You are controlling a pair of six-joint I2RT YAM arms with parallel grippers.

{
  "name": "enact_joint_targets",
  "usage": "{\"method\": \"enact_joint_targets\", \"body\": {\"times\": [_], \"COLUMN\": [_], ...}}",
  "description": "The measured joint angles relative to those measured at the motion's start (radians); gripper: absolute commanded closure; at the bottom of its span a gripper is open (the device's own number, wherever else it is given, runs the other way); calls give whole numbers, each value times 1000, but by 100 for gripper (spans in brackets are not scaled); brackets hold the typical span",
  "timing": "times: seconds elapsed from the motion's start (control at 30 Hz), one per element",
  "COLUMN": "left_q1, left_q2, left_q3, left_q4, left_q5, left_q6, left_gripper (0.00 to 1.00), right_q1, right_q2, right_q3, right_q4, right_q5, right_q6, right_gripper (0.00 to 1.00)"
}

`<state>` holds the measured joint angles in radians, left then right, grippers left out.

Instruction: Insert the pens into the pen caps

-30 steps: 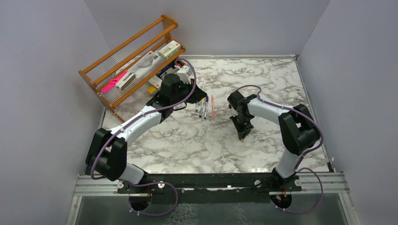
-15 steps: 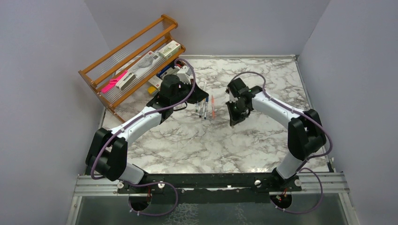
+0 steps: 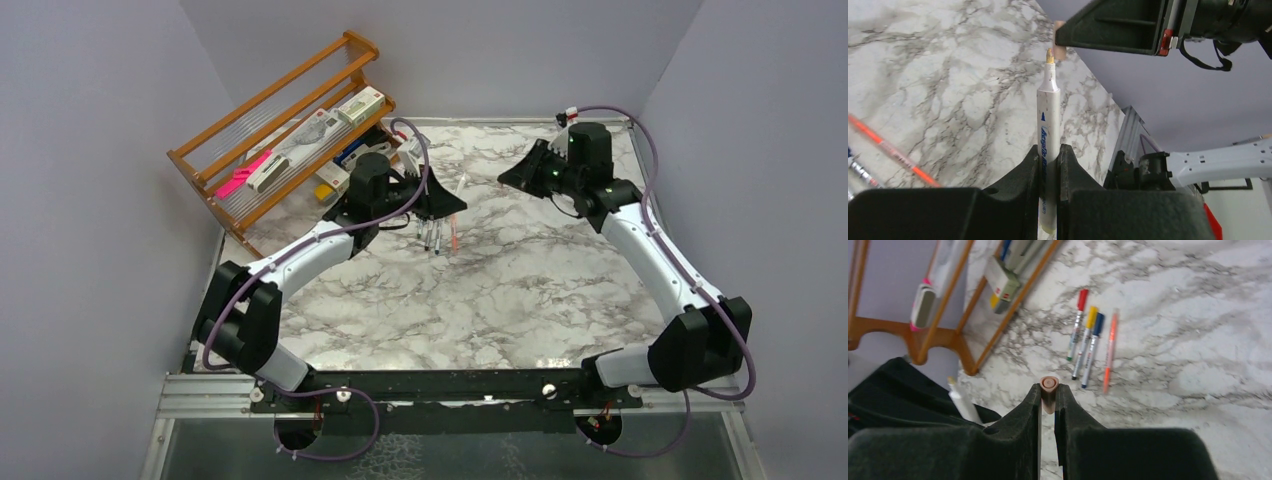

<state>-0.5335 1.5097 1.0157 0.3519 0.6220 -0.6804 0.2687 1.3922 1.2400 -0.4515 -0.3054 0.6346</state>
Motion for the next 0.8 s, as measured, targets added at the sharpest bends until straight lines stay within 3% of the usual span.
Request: {"method": "enact_joint_targets", "body": {"times": [0.3,0.8], "left_q1": [-79,-104], "left_q2": [42,68], "left_q3": [79,88], "left_q4": [20,22], "left_q5": [93,96], "left_q6": [8,16], "left_gripper": [100,100], "right_q1": [7,7], "right_q2": [-69,-96], "right_q3": [-25,-23], "right_q4": [230,262], "right_q5": [-138,-175], "right_q6": [72,75], "right_gripper": [99,99]}}
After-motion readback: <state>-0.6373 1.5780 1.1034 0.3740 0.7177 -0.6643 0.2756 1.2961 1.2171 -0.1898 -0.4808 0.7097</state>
